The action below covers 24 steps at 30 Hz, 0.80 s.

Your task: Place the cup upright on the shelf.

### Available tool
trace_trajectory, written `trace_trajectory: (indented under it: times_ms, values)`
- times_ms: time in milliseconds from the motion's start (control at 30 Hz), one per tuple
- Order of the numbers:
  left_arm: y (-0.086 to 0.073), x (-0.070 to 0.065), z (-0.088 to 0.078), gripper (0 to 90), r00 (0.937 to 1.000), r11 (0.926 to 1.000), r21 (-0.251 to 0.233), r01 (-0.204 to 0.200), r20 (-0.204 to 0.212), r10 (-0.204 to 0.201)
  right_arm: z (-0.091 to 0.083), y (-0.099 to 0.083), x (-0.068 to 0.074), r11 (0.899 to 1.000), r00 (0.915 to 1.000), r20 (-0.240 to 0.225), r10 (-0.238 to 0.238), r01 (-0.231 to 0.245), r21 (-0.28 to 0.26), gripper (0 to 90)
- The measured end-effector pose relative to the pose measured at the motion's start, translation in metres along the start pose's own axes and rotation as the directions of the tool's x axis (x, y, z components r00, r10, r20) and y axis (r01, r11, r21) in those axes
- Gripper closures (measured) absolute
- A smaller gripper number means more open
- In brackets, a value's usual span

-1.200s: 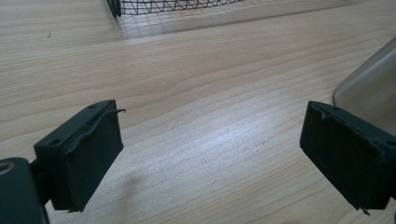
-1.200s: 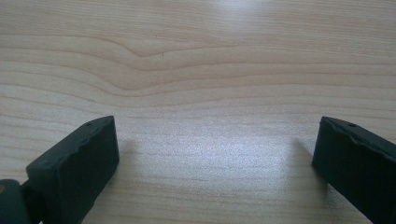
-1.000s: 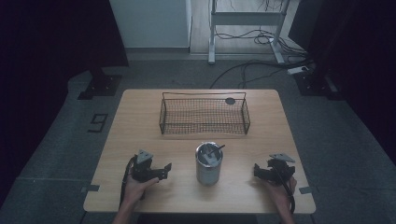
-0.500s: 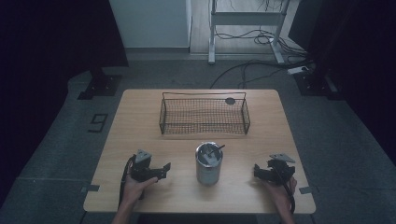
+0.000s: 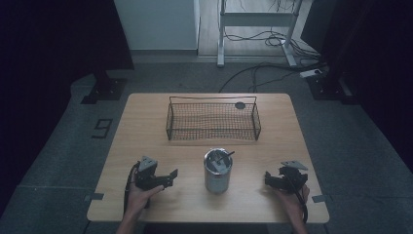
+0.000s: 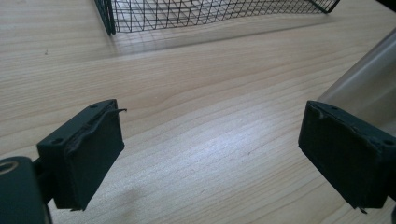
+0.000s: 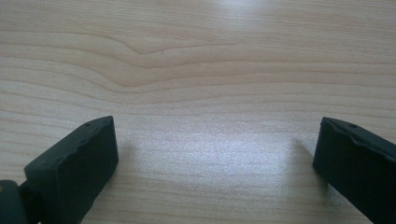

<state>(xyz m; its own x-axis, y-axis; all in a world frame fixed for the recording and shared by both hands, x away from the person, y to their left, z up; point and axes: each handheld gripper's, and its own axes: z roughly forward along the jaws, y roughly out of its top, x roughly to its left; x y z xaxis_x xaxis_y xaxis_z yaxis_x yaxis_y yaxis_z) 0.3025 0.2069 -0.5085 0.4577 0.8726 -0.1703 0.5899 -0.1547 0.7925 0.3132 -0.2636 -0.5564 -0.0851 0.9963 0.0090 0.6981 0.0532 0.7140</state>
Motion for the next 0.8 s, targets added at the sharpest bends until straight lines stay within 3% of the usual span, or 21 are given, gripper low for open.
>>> trace_trajectory:
  times_ms: [233, 533, 800]
  values:
    - [0.009, -0.013, -0.010, 8.0, 0.9989, 0.9977, -0.066, -0.014, 0.045, 0.017, 0.000, 0.000, 0.000, 1.000, 1.0000, 0.000, 0.001, -0.001, 0.000, 0.0]
    - [0.018, -0.029, -0.012, 8.3, 0.9967, 0.9955, -0.080, -0.052, 0.058, 0.057, 0.000, 0.000, 0.000, 1.000, 1.0000, -0.002, 0.000, 0.000, 0.000, 0.0]
    - [0.025, -0.046, -0.015, 8.4, 0.9907, 0.9920, -0.095, -0.083, 0.099, 0.093, 0.000, 0.000, 0.000, 1.000, 1.0000, -0.002, 0.001, -0.001, 0.000, 0.0]
